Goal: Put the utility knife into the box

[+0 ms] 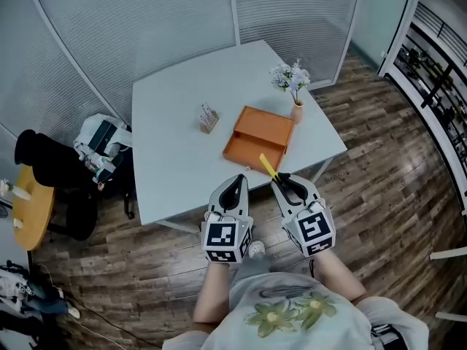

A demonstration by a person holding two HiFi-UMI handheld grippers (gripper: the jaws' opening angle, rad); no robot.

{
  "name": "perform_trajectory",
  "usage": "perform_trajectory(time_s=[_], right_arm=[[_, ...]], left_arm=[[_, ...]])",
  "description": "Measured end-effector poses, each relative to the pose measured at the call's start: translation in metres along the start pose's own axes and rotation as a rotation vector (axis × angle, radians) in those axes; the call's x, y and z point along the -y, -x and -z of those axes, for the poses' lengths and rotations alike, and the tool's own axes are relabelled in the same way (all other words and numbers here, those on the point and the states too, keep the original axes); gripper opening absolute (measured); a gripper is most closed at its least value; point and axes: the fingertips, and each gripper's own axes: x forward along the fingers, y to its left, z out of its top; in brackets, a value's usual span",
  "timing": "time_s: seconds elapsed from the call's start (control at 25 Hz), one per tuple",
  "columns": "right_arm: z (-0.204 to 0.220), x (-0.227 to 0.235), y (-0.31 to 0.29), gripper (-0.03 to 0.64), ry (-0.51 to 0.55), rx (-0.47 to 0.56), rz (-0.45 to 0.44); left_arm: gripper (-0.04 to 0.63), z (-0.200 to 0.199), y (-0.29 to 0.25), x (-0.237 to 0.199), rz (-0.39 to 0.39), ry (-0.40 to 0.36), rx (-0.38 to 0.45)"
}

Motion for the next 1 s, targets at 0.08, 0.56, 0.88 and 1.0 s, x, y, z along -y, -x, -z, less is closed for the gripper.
perform_trajectory(time_s=[0.08,0.56,0.88,1.0], right_arm=[[0.000,0.005,-0.013,0.072,0.000,-0.009,0.008],[-0.001,0.028,-0.059,0.072,-0.004,-0.032,0.067],[0.016,0.041,-0.079,0.072,-0.008,-0.068,0.052],[0.021,0.047,-0.092,0.072,-0.009,-0.078,0.044]], left_arm=[[0.000,-0.002,-0.010,-0.009,0.009,-0.004,-0.001],[0.000,0.002,-0.046,-0.051,0.031,0.019,-0.024],[0.000,0.020,-0.063,-0.059,0.030,0.042,-0.057],[0.000,0.022,-0.072,-0.067,0.025,0.034,-0.066]])
